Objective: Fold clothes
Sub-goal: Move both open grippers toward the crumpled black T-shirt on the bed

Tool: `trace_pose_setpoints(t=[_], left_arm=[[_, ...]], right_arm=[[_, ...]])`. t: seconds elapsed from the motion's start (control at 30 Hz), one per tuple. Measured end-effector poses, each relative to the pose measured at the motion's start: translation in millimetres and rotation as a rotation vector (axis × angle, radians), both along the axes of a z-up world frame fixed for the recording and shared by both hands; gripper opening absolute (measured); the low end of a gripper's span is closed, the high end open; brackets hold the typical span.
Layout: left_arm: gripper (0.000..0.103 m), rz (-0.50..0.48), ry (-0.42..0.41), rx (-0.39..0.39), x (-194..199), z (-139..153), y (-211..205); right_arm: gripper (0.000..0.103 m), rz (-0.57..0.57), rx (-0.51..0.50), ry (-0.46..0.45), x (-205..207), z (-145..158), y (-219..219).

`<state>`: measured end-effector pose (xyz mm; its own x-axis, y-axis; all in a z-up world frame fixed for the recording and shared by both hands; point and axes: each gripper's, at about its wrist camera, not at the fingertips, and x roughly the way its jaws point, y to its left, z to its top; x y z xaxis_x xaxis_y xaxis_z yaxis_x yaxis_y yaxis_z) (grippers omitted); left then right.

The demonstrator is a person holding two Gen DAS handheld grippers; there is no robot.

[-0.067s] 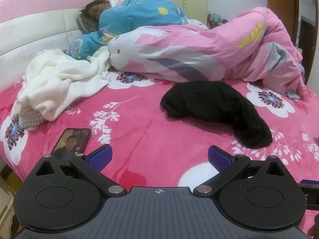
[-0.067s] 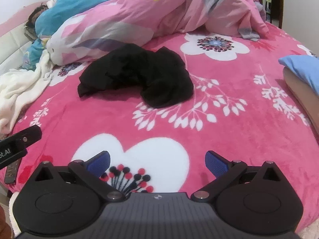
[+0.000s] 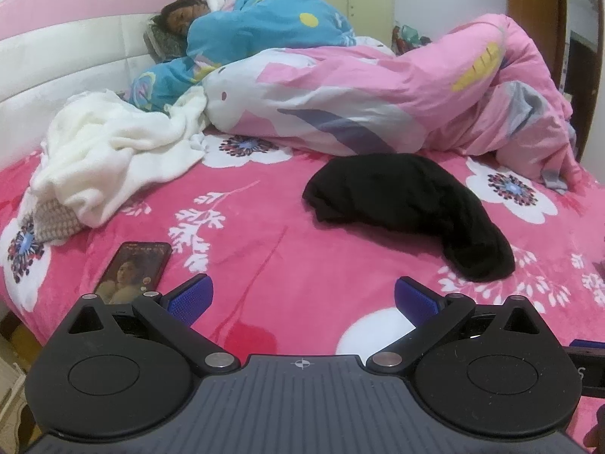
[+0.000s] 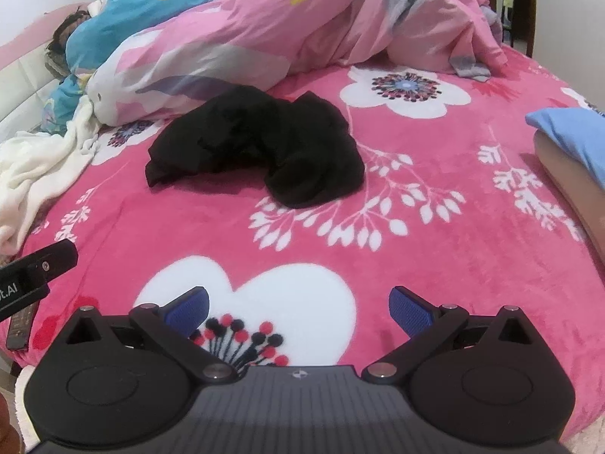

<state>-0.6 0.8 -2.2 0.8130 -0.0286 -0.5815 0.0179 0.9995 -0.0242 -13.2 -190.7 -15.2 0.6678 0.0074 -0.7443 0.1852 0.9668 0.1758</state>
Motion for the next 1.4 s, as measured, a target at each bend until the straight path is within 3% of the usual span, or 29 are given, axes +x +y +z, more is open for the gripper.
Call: trace_pose_setpoints(t=[0.33, 0.5, 0.7, 0.87, 1.4], left_arm=[[0.103, -0.058, 0.074, -0.079, -1.8, -9.4, 3.7], [0.103, 0.038, 0.103, -0.134, -6.1, -12.6, 13.5], [0.103, 0.015, 0.048, -0.019, -13.7, -3.7, 5.0], [0.103, 0.001, 0.054, 0.054, -12.0, -7.1, -4.6], [0.103, -0.028, 0.077, 0.011, -2.1, -16.0, -7.8]], right_arm=[[0.103, -0.034, -0.041, -0.032, -7.2, -0.5, 4.9], [0.103, -0.048, -0.066, -0.041, -10.5, -2.0, 3.2], [0.103, -0.065, -0.066, -0.029, -10.7, -6.0, 0.5], [0.103, -0.061, -0.063, -0.011, -10.3, -9.6, 0.3], [0.103, -0.080, -0.087, 0.012, -3.6, -9.5, -1.8]])
